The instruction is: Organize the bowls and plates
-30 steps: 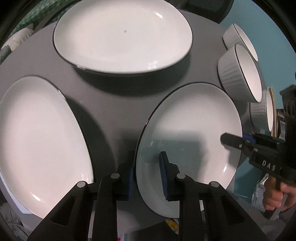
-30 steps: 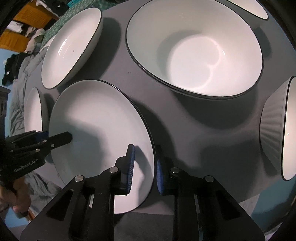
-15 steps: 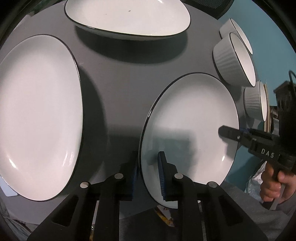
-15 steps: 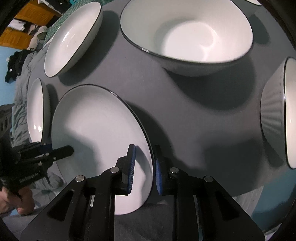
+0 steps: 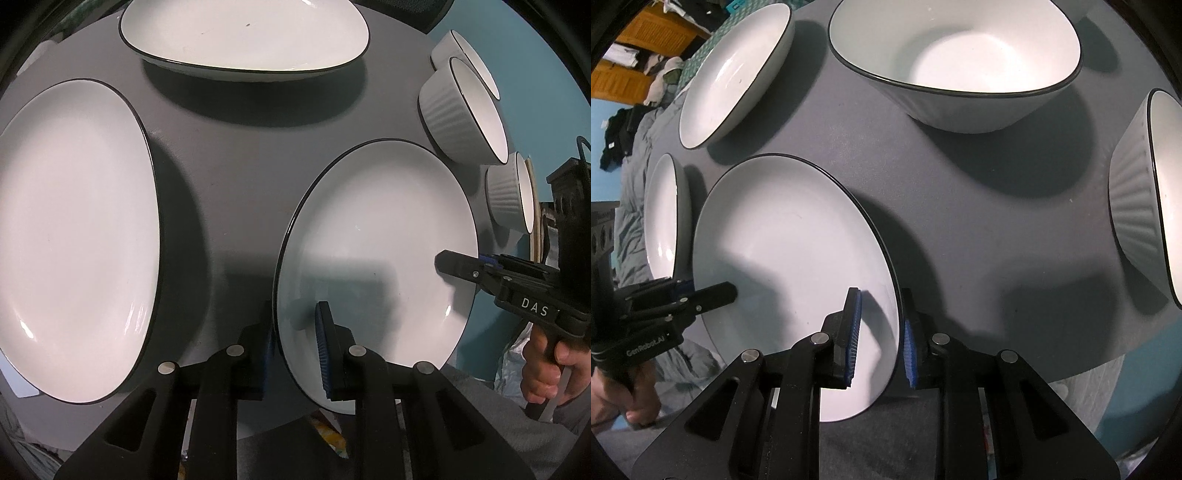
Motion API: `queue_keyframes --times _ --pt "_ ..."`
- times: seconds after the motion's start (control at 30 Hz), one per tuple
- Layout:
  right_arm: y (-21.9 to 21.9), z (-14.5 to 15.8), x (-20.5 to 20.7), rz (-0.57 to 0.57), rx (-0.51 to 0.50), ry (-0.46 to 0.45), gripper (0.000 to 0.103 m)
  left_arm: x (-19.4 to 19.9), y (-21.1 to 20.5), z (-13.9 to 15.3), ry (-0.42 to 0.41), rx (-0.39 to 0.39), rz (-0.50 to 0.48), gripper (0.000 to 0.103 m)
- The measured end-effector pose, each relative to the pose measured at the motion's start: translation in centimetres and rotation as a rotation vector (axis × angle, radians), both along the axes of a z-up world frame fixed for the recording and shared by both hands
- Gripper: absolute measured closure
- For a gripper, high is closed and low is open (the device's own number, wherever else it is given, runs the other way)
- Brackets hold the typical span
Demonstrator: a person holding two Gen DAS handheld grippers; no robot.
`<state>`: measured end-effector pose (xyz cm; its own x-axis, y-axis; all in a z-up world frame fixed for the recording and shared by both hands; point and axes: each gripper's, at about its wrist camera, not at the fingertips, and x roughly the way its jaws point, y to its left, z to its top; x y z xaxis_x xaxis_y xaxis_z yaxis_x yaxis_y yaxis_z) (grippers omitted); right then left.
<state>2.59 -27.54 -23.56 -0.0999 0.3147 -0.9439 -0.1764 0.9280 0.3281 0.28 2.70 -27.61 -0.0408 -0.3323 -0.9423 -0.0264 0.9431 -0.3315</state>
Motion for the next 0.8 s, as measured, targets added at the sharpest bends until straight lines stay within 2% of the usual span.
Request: queue_keyframes --times 0.07,0.1,0.23,0.43,0.8 --pt "0.1 0.0 0.0 0.007 0.000 0.001 0.082 -0.2 -1.6 -0.4 -0.006 0.003 -0.007 0.082" --pt "1.5 -0.1 0.3 0.009 -0.003 0.001 0.082 -0.2 -1.7 -0.3 -0.010 0.005 -0.005 0.082" --pt "2.1 0.2 0.2 0.000 -0.014 -0.012 0.083 -0.2 -2.3 -0.3 -0.013 0.041 -0.019 0.081" --pt "2.7 0.9 0.3 -0.018 0.016 -0.009 0.087 0.6 -1.6 0.3 -0.016 0.046 -0.015 0.080" --pt "4.5 3.1 2.1 -0.004 0.068 -0.034 0.089 2.1 0.2 3.4 -0.058 0.030 0.023 0.080"
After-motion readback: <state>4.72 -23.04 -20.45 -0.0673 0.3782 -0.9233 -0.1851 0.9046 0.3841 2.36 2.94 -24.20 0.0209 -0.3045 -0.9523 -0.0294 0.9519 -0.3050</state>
